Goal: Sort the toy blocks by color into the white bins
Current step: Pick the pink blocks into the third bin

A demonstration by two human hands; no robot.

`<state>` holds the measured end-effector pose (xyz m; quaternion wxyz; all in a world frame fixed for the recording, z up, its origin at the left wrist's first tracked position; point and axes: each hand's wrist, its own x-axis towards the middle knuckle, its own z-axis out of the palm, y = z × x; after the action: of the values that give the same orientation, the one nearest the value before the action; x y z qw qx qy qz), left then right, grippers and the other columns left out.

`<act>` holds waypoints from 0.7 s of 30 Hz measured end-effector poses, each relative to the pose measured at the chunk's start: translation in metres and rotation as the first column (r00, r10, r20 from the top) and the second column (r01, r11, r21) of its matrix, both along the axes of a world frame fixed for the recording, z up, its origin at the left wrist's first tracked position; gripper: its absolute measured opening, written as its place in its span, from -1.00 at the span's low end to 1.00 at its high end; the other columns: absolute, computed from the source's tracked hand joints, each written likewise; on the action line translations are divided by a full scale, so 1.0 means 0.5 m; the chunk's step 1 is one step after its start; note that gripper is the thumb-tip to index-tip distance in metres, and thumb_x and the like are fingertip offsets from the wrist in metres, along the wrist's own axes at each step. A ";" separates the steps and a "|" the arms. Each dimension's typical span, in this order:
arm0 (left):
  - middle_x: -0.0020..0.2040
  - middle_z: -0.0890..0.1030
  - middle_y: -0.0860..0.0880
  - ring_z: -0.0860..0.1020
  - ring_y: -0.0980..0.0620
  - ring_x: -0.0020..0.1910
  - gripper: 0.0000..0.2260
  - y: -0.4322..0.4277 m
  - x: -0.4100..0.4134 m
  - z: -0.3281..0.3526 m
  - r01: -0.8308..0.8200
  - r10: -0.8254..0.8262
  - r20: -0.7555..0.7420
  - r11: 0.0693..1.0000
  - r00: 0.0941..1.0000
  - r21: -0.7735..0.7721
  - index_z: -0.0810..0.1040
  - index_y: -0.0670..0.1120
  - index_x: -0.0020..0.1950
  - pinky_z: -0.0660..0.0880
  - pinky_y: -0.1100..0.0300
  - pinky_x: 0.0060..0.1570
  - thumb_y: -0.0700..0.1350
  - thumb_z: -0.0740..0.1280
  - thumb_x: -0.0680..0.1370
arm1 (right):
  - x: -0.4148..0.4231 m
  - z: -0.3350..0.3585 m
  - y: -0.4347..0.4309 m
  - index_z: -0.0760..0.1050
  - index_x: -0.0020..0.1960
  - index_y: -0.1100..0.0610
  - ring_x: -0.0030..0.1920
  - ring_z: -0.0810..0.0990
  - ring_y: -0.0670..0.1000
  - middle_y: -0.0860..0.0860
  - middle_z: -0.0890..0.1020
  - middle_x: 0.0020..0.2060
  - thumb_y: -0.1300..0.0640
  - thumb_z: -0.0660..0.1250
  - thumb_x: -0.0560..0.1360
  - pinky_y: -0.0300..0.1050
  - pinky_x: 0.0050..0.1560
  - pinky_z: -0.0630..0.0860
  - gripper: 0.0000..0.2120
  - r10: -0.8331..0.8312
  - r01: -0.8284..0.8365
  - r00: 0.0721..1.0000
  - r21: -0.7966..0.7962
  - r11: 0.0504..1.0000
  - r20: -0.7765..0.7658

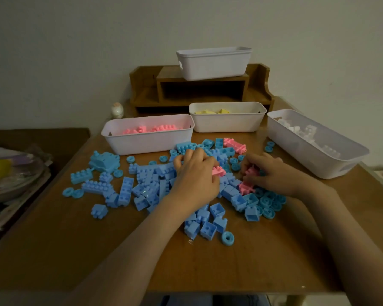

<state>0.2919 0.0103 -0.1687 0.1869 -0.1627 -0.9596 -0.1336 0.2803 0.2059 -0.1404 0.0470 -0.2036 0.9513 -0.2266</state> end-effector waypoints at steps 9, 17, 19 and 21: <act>0.06 0.52 -0.04 0.43 0.00 0.14 -0.64 0.011 0.003 0.013 0.013 -0.030 0.060 0.961 0.998 0.275 0.23 -0.05 0.43 0.13 0.13 0.28 -0.19 0.10 0.63 | -0.007 -0.019 -0.010 0.27 -0.08 -0.13 -0.03 0.31 -0.09 -0.15 0.38 -0.13 -0.01 0.23 0.54 -0.13 0.14 0.11 -0.88 -0.055 0.066 0.992 0.092 0.994 -0.110; 0.32 0.40 -0.04 0.43 0.09 0.14 -0.60 0.012 0.007 0.019 0.049 -0.086 0.069 0.906 0.994 0.420 0.22 -0.02 0.46 0.38 0.31 0.00 -0.23 0.11 0.62 | -0.008 -0.017 -0.007 0.31 -0.12 -0.13 -0.05 0.39 -0.14 -0.19 0.45 -0.12 0.02 0.28 0.52 -0.13 0.16 0.23 -0.85 -0.029 0.034 0.996 0.054 0.998 -0.080; 0.20 0.44 -0.04 0.44 0.12 -0.02 -0.70 0.012 0.006 0.024 0.037 -0.075 0.059 0.871 0.995 0.491 0.32 -0.04 0.35 0.38 0.35 -0.19 -0.21 0.11 0.62 | -0.004 -0.013 -0.013 0.31 -0.12 -0.14 -0.09 0.47 -0.13 -0.15 0.49 -0.12 0.09 0.30 0.51 -0.20 0.03 0.40 -0.81 -0.046 0.036 0.993 -0.094 0.995 -0.105; 0.07 0.47 -0.08 0.45 0.07 -0.08 -0.82 0.012 0.005 0.027 0.022 -0.054 0.044 0.841 0.998 0.540 0.39 -0.11 0.19 0.37 0.32 -0.21 -0.23 0.13 0.60 | 0.008 -0.004 -0.022 0.33 -0.11 -0.12 -0.15 0.53 -0.15 -0.11 0.52 -0.13 0.19 0.29 0.52 -0.35 -0.20 0.46 -0.77 -0.075 0.039 0.990 -0.287 0.957 -0.117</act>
<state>0.2943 0.0164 -0.1553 0.1946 -0.1186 -0.8849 -0.4062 0.2843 0.1951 -0.1423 -0.0497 -0.1947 0.9154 -0.3488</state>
